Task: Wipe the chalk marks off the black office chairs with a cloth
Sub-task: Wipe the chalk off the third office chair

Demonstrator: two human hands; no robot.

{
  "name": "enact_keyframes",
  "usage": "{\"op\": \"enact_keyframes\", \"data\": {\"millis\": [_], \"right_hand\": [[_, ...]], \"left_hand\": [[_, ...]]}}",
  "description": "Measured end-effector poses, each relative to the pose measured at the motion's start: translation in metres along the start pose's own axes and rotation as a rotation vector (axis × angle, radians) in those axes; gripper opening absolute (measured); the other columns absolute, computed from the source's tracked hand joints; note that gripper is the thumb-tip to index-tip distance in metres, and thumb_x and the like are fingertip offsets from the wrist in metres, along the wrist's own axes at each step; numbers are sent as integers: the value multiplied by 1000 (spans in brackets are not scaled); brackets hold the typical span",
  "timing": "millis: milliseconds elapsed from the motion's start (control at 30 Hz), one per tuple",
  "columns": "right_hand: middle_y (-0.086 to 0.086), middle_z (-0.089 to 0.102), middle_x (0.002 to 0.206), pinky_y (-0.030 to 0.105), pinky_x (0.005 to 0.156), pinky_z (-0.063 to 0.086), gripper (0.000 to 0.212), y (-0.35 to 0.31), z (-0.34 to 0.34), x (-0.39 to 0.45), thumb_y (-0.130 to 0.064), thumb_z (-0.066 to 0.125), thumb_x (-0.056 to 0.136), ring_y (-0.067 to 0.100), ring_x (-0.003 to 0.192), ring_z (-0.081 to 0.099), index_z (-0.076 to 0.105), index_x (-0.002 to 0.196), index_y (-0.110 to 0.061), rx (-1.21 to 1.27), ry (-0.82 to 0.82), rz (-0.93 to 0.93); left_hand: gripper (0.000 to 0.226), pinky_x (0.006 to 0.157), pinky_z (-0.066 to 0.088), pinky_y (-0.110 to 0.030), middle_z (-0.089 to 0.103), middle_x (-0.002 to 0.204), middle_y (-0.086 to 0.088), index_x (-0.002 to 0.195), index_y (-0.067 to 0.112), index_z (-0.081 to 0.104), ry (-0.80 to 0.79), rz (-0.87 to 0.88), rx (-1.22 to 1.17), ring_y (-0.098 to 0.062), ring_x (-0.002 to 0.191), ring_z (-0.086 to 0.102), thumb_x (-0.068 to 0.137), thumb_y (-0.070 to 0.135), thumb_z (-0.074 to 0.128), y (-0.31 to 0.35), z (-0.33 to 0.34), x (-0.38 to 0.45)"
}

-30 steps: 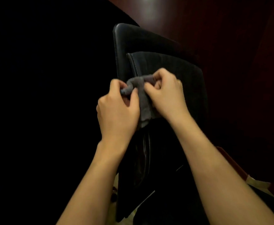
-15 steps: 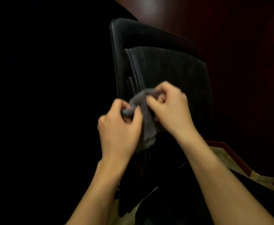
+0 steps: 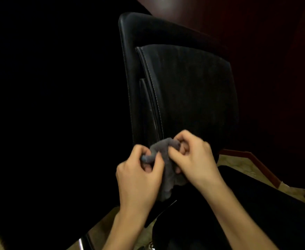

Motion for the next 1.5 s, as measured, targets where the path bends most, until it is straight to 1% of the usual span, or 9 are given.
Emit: {"op": "enact_keyframes", "data": {"millis": [233, 367, 500, 800, 900, 1000, 1267, 1400, 1500], "right_hand": [[-1, 61, 50, 32, 58, 53, 8, -50, -18, 64, -12, 68, 82, 10, 47, 64, 62, 79, -17, 21, 9, -84], [8, 59, 55, 35, 49, 52, 13, -4, -2, 10, -11, 71, 84, 20, 46, 64, 60, 79, -15, 132, 29, 6], [4, 60, 56, 31, 51, 53, 14, 13, 7, -12, -13, 72, 86, 13, 45, 64, 61, 79, -19, 129, -23, 72], [-7, 55, 58, 28, 58, 52, 8, -72, -26, 78, -23, 66, 90, 9, 56, 66, 59, 88, -20, 70, 205, -120], [-6, 58, 66, 36, 66, 50, 11, -48, -19, 48, -30, 64, 88, 22, 73, 65, 56, 92, -23, -27, 356, -77], [-10, 52, 61, 25, 55, 43, 11, -8, 2, -23, -34, 60, 88, 8, 58, 57, 51, 91, -28, 23, 469, -105], [-9, 56, 62, 31, 57, 50, 11, -2, -3, -25, -23, 66, 85, 7, 61, 60, 56, 88, -24, 96, 427, -120], [-10, 51, 58, 24, 57, 47, 12, -46, -19, 37, -23, 67, 90, 1, 57, 55, 56, 86, -22, 75, 279, -121], [-10, 55, 62, 11, 55, 41, 12, -30, -9, 24, -21, 68, 89, -4, 58, 55, 56, 86, -23, 89, 261, -85]], "left_hand": [[25, 54, 38, -25, 52, 53, 10, 76, 21, 56, 125, 51, 18, -4, 52, 53, 85, 37, 73, 36, -17, 66], [25, 51, 42, -30, 53, 50, 5, 74, 19, 55, 59, -10, -3, -8, 50, 53, 82, 34, 73, 4, -5, 24], [24, 47, 35, -12, 50, 50, 8, 73, 21, 54, 6, -72, -65, 0, 50, 53, 85, 25, 75, -18, 8, -15], [15, 67, 48, -24, 56, 70, 15, 89, 21, 56, 275, 54, -193, 0, 65, 58, 92, 34, 63, 29, -12, 98], [15, 62, 39, -7, 55, 72, 12, 91, 14, 60, 253, 63, -159, -2, 69, 55, 93, 28, 64, 15, 0, 77], [21, 60, 37, -1, 58, 71, 12, 94, 14, 60, 207, -16, -218, 4, 67, 58, 93, 35, 61, -26, 15, 12], [19, 62, 46, -10, 60, 74, 15, 94, 24, 56, 202, -20, -308, 7, 69, 61, 91, 42, 59, -33, 14, -5], [15, 56, 55, -39, 62, 71, 4, 86, 33, 54, 178, -49, -400, -16, 61, 65, 91, 46, 60, -14, 5, 56], [12, 60, 50, -21, 59, 68, 7, 87, 28, 54, 118, -45, -345, 1, 61, 60, 91, 38, 60, -20, 13, 38]]}}
Point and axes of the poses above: each hand's wrist, its own x-axis towards the middle knuckle, its own z-axis out of the palm, y = z × x, the point moved 9 cm from there along x, towards the middle knuckle
